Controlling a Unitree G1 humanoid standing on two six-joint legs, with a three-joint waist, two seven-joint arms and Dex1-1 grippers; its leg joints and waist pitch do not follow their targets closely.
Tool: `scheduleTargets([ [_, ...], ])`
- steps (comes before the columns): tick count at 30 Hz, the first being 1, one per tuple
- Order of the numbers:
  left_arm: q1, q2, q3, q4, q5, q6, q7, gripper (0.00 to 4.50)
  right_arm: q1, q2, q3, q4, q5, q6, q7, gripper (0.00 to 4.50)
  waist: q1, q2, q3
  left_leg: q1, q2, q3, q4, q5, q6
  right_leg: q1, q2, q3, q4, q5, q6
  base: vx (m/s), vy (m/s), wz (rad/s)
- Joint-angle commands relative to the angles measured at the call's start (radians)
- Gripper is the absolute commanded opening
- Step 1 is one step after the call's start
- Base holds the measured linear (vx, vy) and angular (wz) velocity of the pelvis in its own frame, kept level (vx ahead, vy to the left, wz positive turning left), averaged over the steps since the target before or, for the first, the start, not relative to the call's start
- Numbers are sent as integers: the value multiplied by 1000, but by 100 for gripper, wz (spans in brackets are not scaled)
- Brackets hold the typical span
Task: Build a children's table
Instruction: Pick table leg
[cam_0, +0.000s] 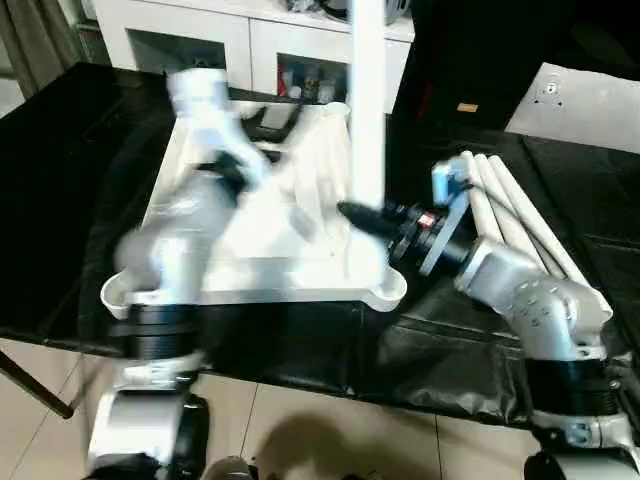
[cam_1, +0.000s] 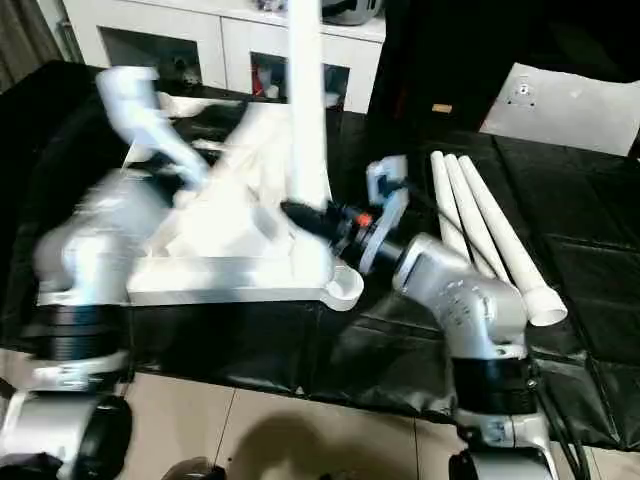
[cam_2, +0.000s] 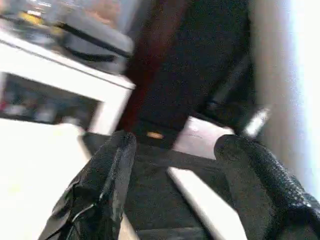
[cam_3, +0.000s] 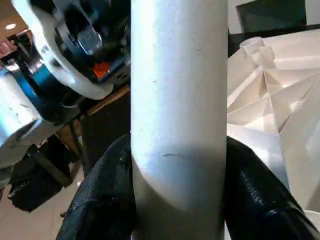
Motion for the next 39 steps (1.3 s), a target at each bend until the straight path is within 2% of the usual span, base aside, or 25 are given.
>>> scheduleTargets([
  [1, -39, -11, -35, -4, 3, -7, -36, 303, 1, -10, -1, -44, 3, -9, 16, 189, -2, 11, -77, 14, 49, -14, -70, -109, -16, 58, -79, 45, -64, -109, -173, 0, 0, 0],
  [3, -45, -14, -46, -4, 7, -12, -51, 303, 4, -13, 4, -47, 1, -9, 18, 189, -3, 8, -76, 11, 48, -15, -71, -116, -16, 61, -80, 45, -68, -138, -163, 0, 0, 0],
  [6, -55, -20, -62, -14, -1, -11, -80, 303, 7, -18, 18, -47, -8, -13, 21, 189, -4, 10, -75, 15, 48, -14, -70, -126, -13, 57, -79, 45, -72, -169, -155, 0, 0, 0],
  [13, -51, -13, -73, -38, -11, -20, -121, 303, 4, -11, 11, -45, 1, -12, 15, 189, -3, 12, -78, 16, 50, -15, -70, -113, -10, 57, -78, 44, -67, -122, -173, 0, 0, 0],
  [16, -35, -7, -33, -12, 15, -33, -73, 303, -14, 25, -64, -44, 78, 28, -34, 189, -4, 12, -77, 16, 50, -15, -70, -116, -8, 58, -78, 44, -67, -127, -178, 0, 0, 0],
  [17, -35, -7, -33, -12, 15, -33, -73, 303, -14, 25, -64, -44, 78, 28, -34, 189, -4, 13, -77, 17, 51, -15, -71, -118, -9, 57, -78, 44, -67, -129, -177, 0, 0, 0],
  [18, -22, 9, -28, -2, 37, -44, -62, 303, -22, 34, -93, -41, 112, 46, -50, 189, -5, 13, -78, 18, 50, -15, -71, -116, -9, 57, -77, 44, -68, -129, -173, 0, 0, 0],
  [19, 4, 44, -28, 5, 73, -62, -61, 303, -34, 46, -139, -38, 173, 78, -75, 189, -6, 17, -77, 20, 50, -16, -73, -124, -9, 55, -76, 44, -70, -141, -166, 0, 0, 0],
  [20, 23, 69, -30, 8, 98, -75, -62, 303, -41, 53, -170, -37, 215, 100, -92, 189, -10, 15, -77, 17, 49, -17, -75, -132, -15, 58, -75, 44, -69, -157, -152, 0, 0, 0],
  [21, 46, 93, -29, 6, 114, -83, -70, 303, -48, 59, -201, -36, 264, 117, -105, 189, -10, 18, -78, 19, 50, -18, -74, -130, -20, 57, -76, 43, -69, -161, -147, 0, 0, 0],
  [22, 97, 135, -36, -14, 134, -85, -96, 303, -55, 65, -246, -34, 341, 134, -124, 189, -12, 20, -78, 21, 49, -16, -75, -128, -23, 55, -75, 44, -70, -160, -140, 0, 0, 0],
  [23, 125, 153, -38, -29, 140, -83, -108, 303, -57, 67, -267, -33, 377, 141, -131, 189, -13, 21, -79, 21, 50, -18, -75, -125, -24, 55, -76, 44, -68, -156, -140, 0, 0, 0],
  [24, 144, 162, -39, -42, 138, -82, -120, 303, -58, 67, -278, -34, 398, 144, -135, 189, -15, 23, -80, 21, 51, -16, -76, -119, -26, 53, -74, 43, -66, -141, -140, 0, 0, 0],
  [25, 158, 167, -40, -53, 135, -81, -130, 331, -58, 67, -285, -35, 411, 147, -137, 189, -16, 24, -82, 20, 49, -15, -74, -101, -27, 53, -71, 42, -63, -111, -149, 0, 0, 0],
  [26, 179, 175, -43, -72, 127, -72, -144, 331, -57, 66, -292, -37, 425, 151, -139, 189, -14, 27, -82, 22, 51, -14, -74, -98, -29, 51, -72, 42, -62, -101, -155, 0, 0, 0],
  [27, 219, 185, -51, -110, 109, -53, -168, 339, -56, 67, -303, -42, 448, 162, -145, 189, -11, 28, -80, 23, 50, -13, -75, -106, -32, 49, -71, 41, -62, -98, -170, 0, 0, 0],
  [29, 246, 187, -57, -135, 98, -43, -178, 339, -55, 69, -310, -48, 462, 172, -153, 189, -9, 28, -80, 22, 53, -14, -76, -113, -36, 52, -75, 42, -60, -98, -178, 0, 0, 0],
  [30, 287, 186, -70, -171, 92, -37, -180, 339, -56, 73, -324, -56, 490, 191, -174, 189, -7, 27, -78, 22, 53, -13, -77, -128, -41, 49, -74, 43, -62, -111, -180, 0, 0, 0],
  [31, 292, 187, -73, -174, 92, -38, -180, 339, -57, 74, -327, -57, 496, 195, -179, 189, -6, 30, -76, 22, 53, -14, -79, -136, -44, 50, -75, 42, -63, -124, -180, 0, 0, 0],
  [36, 347, 189, -107, -224, 91, -28, -197, 339, -58, 68, -339, -67, 553, 215, -220, 189, -8, 28, -73, 23, 50, -14, -83, -198, -64, 45, -73, 43, -77, -242, -122, 0, 0, 0],
  [39, 352, 183, -104, -235, 94, -19, -197, 375, -58, 66, -340, -70, 566, 219, -230, 189, -9, 26, -73, 22, 48, -15, -83, -198, -65, 44, -72, 43, -79, -254, -108, 0, 0, 0],
])
